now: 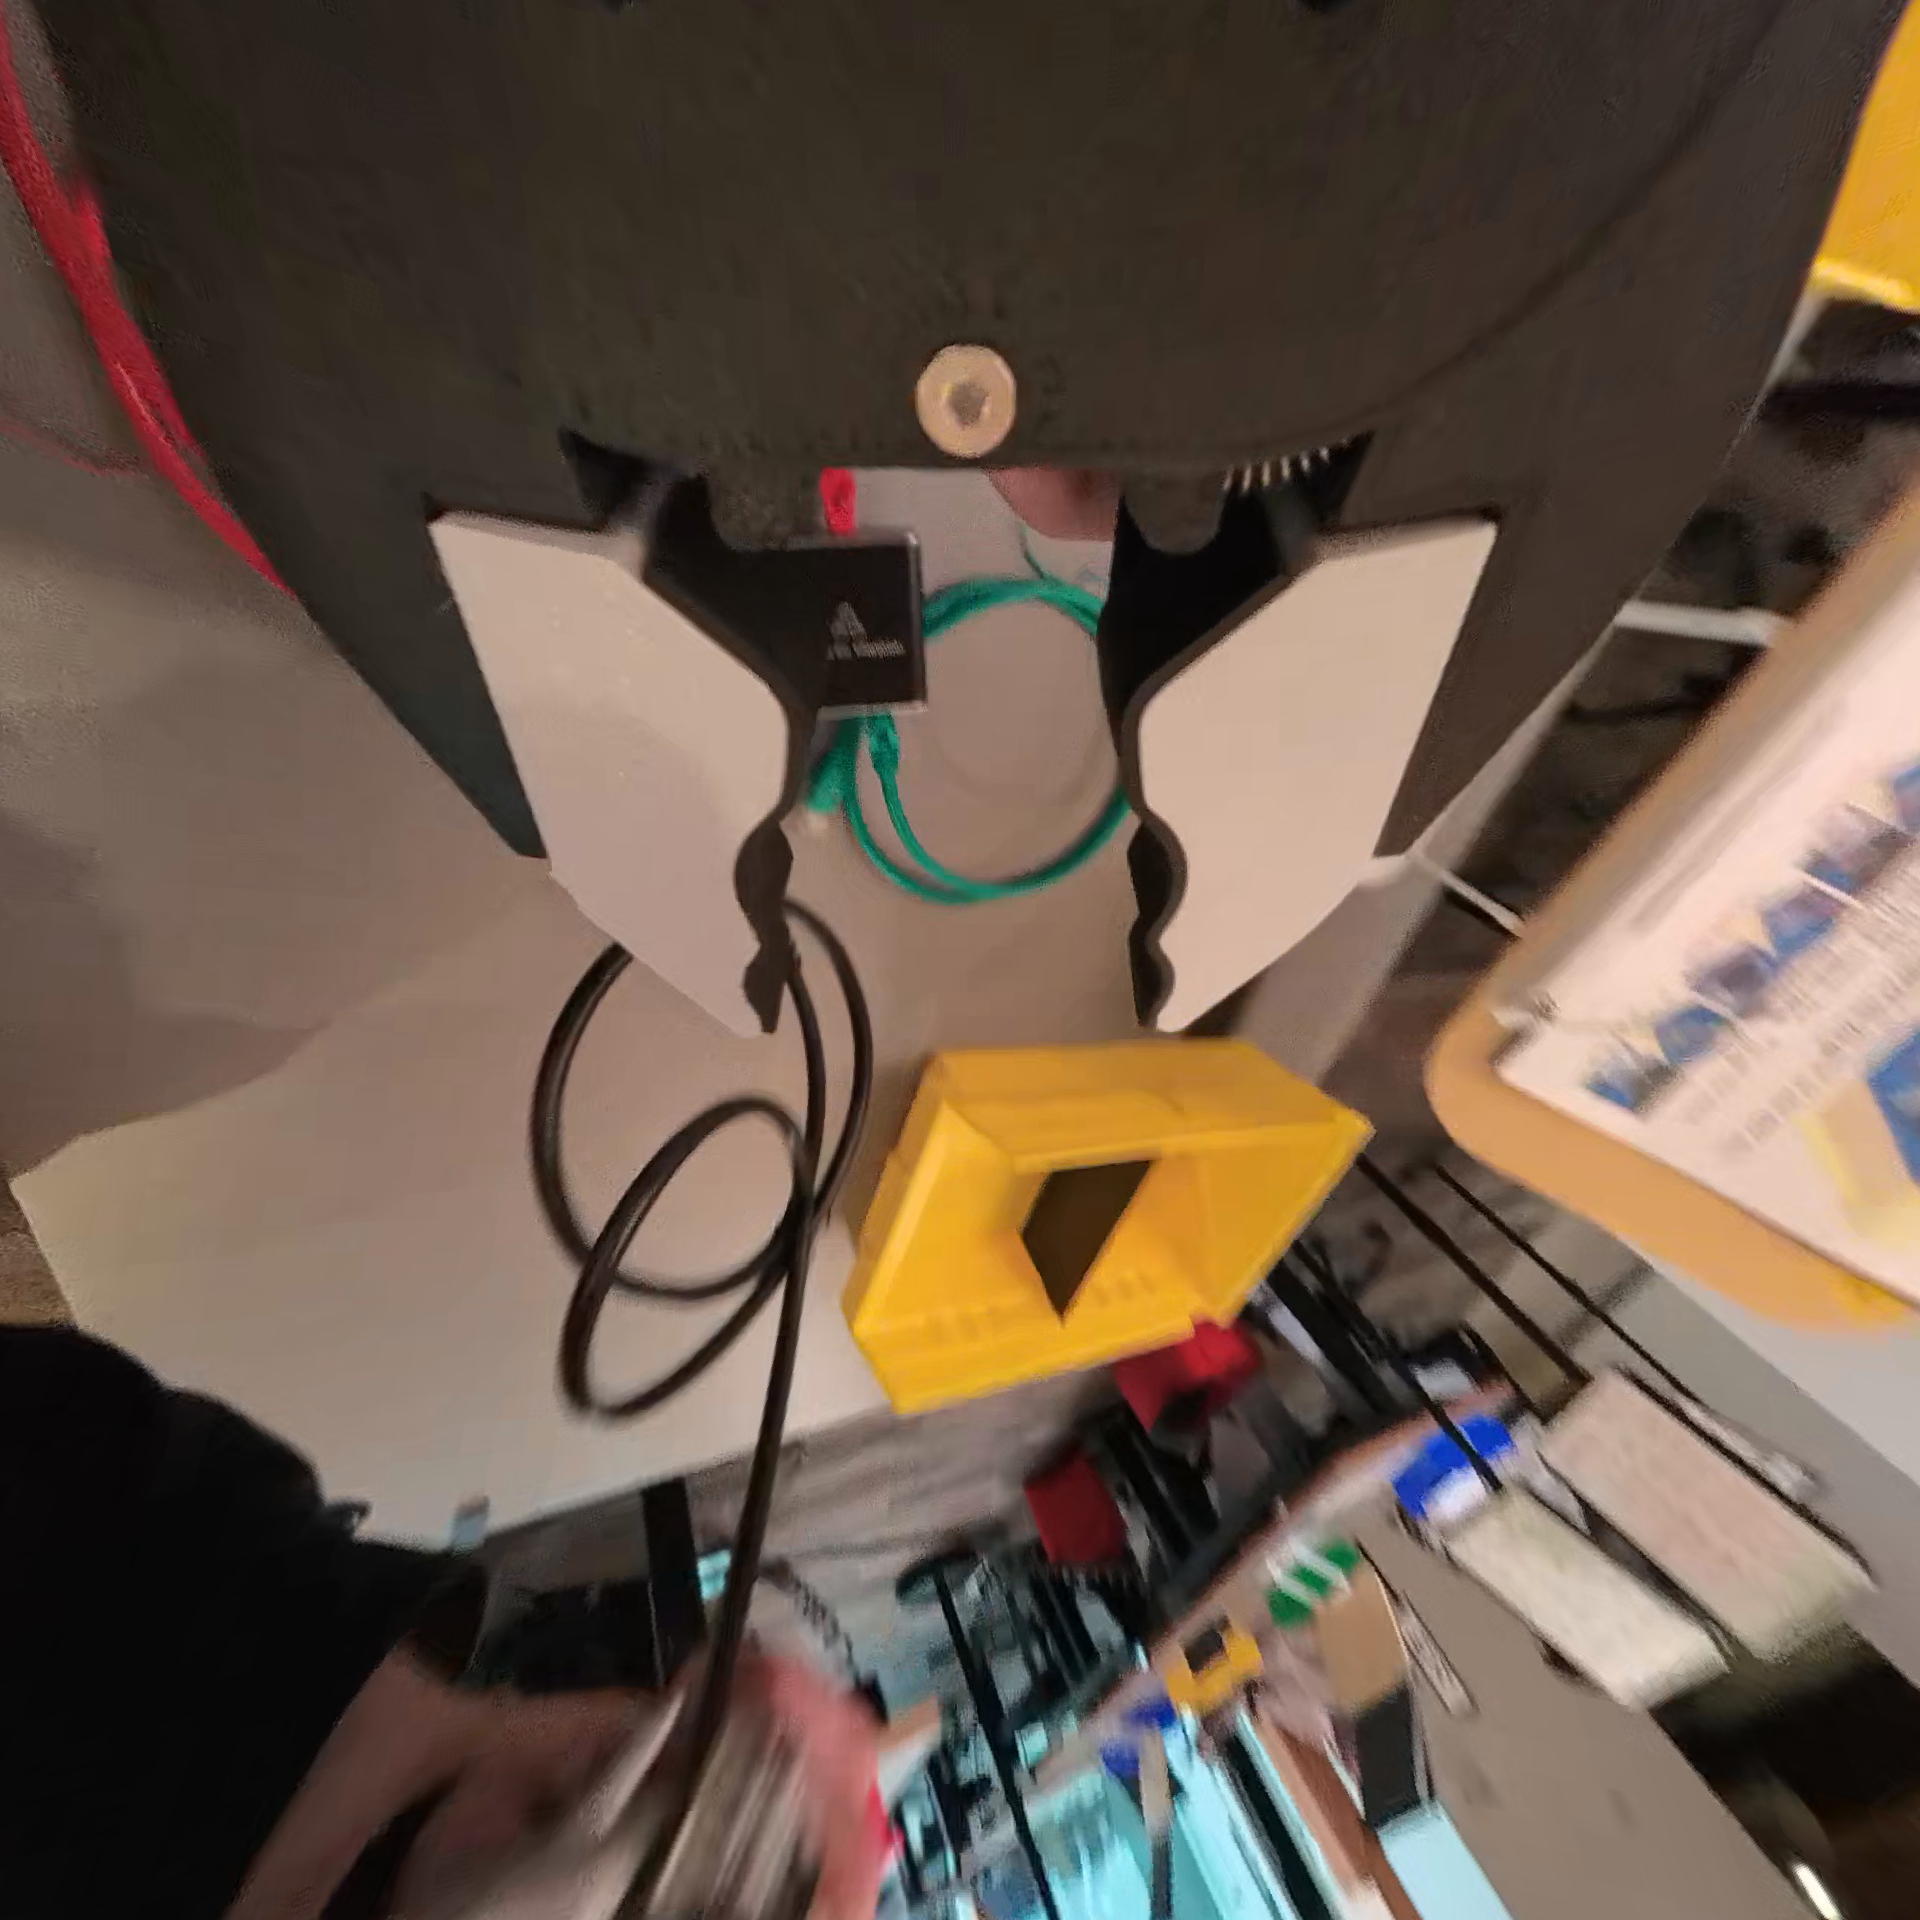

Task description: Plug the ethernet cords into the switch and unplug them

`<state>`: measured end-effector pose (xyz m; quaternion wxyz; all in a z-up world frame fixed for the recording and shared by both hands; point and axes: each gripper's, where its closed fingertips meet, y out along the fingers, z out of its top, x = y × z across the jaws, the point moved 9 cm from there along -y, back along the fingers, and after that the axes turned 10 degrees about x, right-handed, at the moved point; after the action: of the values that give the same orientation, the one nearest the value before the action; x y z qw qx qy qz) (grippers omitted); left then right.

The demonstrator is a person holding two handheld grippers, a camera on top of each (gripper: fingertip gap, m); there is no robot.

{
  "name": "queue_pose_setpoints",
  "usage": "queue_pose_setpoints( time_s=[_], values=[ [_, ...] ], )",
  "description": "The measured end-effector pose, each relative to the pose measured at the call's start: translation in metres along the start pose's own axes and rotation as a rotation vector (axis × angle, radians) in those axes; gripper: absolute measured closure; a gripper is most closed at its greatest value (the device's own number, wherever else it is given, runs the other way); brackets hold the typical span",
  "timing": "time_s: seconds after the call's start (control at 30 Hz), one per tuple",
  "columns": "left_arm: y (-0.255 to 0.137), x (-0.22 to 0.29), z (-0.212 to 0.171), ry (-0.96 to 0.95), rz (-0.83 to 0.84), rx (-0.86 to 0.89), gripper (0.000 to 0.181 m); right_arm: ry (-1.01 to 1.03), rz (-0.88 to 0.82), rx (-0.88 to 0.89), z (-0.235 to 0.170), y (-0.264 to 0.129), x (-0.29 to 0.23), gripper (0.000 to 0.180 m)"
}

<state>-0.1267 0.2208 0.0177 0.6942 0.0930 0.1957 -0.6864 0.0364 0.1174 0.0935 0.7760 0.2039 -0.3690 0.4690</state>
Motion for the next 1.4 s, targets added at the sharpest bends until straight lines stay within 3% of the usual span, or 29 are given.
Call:
queue_pose_setpoints(
  time_s=[0.1,0.27,0.47,0.57,0.67,0.9,1.17,1.4],
  values=[
    [0.007,-0.004,-0.040,-0.106,-0.039,-0.160,0.107,0.005,-0.007,-0.014,-0.004,-0.002,0.001,0.170],
    [0.021,0.002,-0.105,-0.099,-0.052,-0.460,0.104,0.011,-0.007,-0.029,-0.010,-0.003,0.002,0.170],
    [0.038,0.019,-0.149,-0.160,-0.095,-0.628,0.094,0.018,-0.014,-0.037,-0.015,-0.005,0.003,0.169],
    [0.045,0.024,-0.161,-0.172,-0.085,-0.634,0.100,0.017,-0.019,-0.046,-0.016,-0.006,0.004,0.170],
    [0.049,0.027,-0.163,-0.193,-0.091,-0.582,0.119,0.018,-0.020,-0.044,-0.016,-0.006,0.004,0.170],
    [0.045,0.022,-0.158,-0.221,-0.102,-0.536,0.119,0.021,-0.013,-0.055,-0.018,-0.006,0.003,0.170],
    [-0.009,-0.010,-0.077,-0.447,-0.348,-0.152,0.120,0.013,0.048,-0.059,-0.016,0.005,-0.005,0.171],
    [-0.039,-0.026,-0.037,-0.467,-0.586,-0.118,0.120,-0.095,0.135,-0.123,-0.006,0.042,-0.027,0.170]
  ],
)
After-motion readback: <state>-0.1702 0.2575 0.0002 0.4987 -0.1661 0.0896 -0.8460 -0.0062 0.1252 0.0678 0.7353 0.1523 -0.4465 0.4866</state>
